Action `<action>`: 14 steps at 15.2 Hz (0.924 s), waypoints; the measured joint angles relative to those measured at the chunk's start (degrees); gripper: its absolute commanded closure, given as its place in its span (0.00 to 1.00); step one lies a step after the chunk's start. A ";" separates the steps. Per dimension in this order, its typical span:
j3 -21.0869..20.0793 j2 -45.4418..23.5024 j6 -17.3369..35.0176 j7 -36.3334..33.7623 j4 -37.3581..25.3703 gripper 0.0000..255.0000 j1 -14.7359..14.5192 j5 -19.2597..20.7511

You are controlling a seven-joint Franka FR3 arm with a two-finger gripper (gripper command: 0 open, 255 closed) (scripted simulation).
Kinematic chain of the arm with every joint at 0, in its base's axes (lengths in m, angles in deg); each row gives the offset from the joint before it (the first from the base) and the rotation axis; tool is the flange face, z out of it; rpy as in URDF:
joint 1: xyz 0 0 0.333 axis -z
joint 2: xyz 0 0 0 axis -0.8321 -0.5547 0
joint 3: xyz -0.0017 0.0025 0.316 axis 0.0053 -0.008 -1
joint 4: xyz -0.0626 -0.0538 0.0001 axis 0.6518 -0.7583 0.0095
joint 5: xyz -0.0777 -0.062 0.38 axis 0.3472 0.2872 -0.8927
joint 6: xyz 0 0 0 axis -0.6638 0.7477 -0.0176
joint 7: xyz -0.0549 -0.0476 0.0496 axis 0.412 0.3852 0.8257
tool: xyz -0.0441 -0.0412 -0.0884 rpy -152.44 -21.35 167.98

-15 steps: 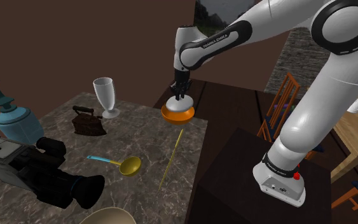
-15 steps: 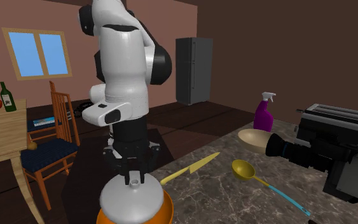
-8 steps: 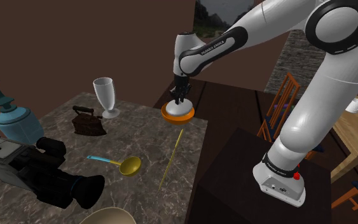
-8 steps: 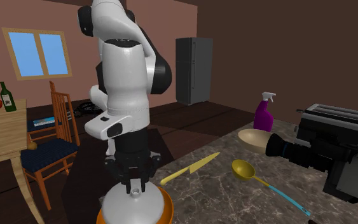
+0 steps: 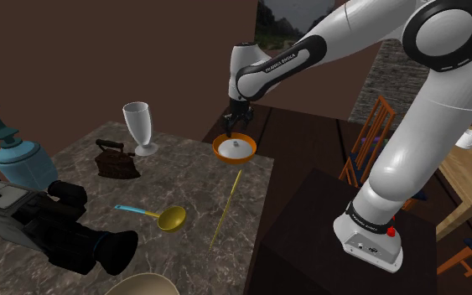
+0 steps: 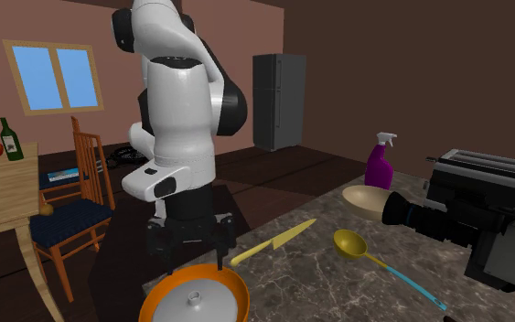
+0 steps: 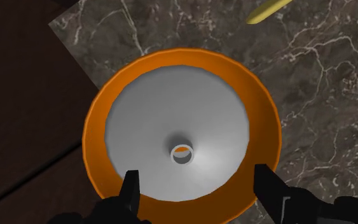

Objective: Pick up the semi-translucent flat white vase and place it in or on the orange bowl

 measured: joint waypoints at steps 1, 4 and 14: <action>0.00 0.00 0.00 0.00 0.00 0.00 0.00 0.00; 0.05 0.63 -0.78 0.27 -0.19 0.00 0.08 -0.22; 0.04 3.81 -7.04 0.88 -3.36 0.00 0.05 -1.24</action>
